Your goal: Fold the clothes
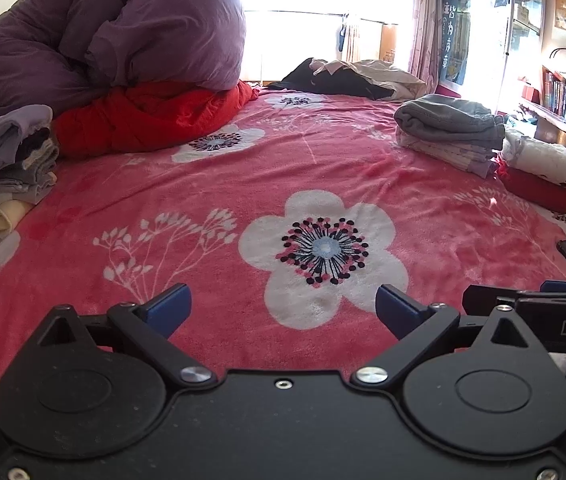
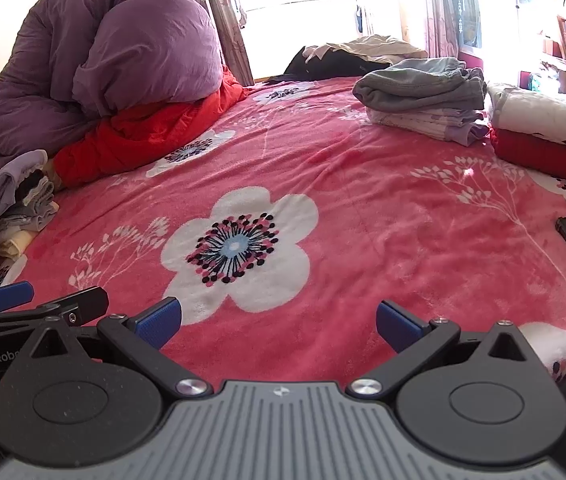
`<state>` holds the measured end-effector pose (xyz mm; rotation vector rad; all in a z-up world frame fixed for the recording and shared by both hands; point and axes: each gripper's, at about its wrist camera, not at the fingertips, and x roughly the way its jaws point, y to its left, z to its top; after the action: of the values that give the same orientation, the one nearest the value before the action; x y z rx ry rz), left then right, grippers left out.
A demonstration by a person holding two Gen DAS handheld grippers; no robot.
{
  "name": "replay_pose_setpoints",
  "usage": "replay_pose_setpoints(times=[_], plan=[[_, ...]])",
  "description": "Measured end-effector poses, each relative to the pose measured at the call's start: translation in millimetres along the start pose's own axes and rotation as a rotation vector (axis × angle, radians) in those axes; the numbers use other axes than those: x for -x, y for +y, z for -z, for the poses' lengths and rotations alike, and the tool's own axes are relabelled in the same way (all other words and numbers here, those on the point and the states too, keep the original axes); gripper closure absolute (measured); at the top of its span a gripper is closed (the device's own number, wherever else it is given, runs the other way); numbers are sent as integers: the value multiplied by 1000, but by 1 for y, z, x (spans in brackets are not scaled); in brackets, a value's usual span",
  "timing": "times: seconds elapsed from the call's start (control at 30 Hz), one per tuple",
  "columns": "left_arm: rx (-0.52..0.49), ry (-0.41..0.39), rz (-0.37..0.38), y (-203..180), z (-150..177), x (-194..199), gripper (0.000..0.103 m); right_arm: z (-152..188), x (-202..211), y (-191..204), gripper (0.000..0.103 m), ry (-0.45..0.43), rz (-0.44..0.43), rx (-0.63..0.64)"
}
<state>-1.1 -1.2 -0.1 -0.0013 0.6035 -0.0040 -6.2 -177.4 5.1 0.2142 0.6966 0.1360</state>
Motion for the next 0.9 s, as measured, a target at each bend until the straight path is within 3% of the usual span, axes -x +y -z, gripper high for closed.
replay_pose_setpoints(times=[0.2,0.4,0.5,0.63,0.7,0.9], plan=[[-16,15,-11,-5,0,-5,1,-1,1,1,0,-1,15,20],[85,3,61,12,6,-7,1,2,0,2,0,-1,24,43],[128,12,51,14,6,-9,1,2,1,0,0,-7,22,45],[74,54,65,11,4,-11,1,1,1,-1,0,-6,23,46],[42,42,35,9,5,-9,1,1,1,0,0,1,26,47],[15,36,56,9,5,-9,1,3,0,-2,0,5,23,48]])
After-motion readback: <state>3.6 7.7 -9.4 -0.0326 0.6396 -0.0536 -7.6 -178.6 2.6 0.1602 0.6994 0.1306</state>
